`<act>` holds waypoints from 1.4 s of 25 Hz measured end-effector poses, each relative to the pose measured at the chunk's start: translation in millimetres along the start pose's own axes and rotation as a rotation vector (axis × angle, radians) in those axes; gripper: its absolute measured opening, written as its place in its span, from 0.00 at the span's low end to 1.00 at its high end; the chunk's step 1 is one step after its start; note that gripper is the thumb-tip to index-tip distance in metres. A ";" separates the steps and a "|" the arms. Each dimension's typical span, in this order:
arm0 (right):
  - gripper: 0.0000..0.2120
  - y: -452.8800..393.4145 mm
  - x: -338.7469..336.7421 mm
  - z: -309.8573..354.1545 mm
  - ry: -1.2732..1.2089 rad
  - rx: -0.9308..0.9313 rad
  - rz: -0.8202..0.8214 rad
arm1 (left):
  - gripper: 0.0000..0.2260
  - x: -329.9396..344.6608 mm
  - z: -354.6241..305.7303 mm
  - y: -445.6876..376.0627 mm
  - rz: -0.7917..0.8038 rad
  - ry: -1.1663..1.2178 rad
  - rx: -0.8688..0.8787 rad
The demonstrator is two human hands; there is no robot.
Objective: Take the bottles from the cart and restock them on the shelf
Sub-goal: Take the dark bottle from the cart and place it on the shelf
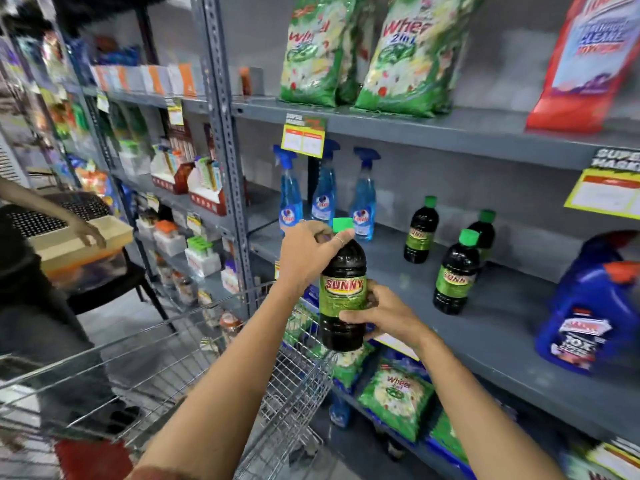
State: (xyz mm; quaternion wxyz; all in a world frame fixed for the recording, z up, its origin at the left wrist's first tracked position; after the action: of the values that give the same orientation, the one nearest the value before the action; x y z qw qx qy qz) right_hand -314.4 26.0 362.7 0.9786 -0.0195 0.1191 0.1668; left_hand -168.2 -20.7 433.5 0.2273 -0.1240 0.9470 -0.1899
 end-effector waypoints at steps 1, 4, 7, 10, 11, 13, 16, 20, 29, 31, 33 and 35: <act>0.18 -2.9 -6.6 -3.6 0.005 0.008 -0.043 | 0.18 9.3 -2.4 -3.4 0.021 -0.014 0.011; 0.23 -18.9 -29.8 -16.4 0.060 0.018 -0.179 | 0.15 41.2 -4.1 -16.8 0.067 0.005 0.013; 0.24 -43.3 -58.7 -29.8 0.169 0.007 -0.294 | 0.13 73.9 6.0 -34.7 0.098 0.081 -0.041; 0.26 -70.9 -85.8 -48.7 0.260 0.043 -0.405 | 0.13 107.9 19.6 -54.7 0.144 0.099 -0.055; 0.27 -79.7 -92.7 -55.3 0.278 0.054 -0.438 | 0.13 118.0 23.7 -61.2 0.156 0.102 -0.061; 0.28 -96.0 -104.5 -69.1 0.296 0.079 -0.512 | 0.12 136.6 31.9 -74.3 0.185 0.137 -0.091; 0.28 -114.5 -117.3 -91.6 0.245 0.126 -0.598 | 0.11 163.2 42.2 -91.3 0.259 0.123 -0.110; 0.30 -127.7 -127.8 -115.3 0.186 0.138 -0.660 | 0.13 192.2 43.6 -102.7 0.343 0.079 -0.064; 0.37 -112.3 -108.5 -114.9 0.344 0.142 -0.848 | 0.15 190.6 47.9 -104.6 0.462 0.189 -0.153; 0.30 -99.8 -91.7 -108.9 0.333 0.096 -0.954 | 0.15 171.1 61.9 -101.3 0.385 0.281 -0.296; 0.20 -95.6 -71.0 -104.1 0.326 0.039 -0.931 | 0.08 144.3 84.7 -95.1 0.288 0.332 -0.389; 0.13 -101.1 -38.1 -102.5 0.293 -0.017 -0.733 | 0.07 109.1 109.4 -79.2 0.208 0.339 -0.462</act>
State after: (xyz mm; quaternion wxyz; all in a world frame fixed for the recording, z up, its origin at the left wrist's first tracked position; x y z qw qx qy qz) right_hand -339.0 -89.7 272.2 0.9457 -0.0925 0.2411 -0.1973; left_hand -198.7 -160.0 334.5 0.0498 -0.0412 0.9972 0.0369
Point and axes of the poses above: each hand's wrist, its own y-axis away from the middle knuckle, its own x-axis out of the palm, z = x × y, the point moved 4 cm from there along -y, towards the middle knuckle, and after that the axes turned 7 degrees about -x, right-handed, at the moved point
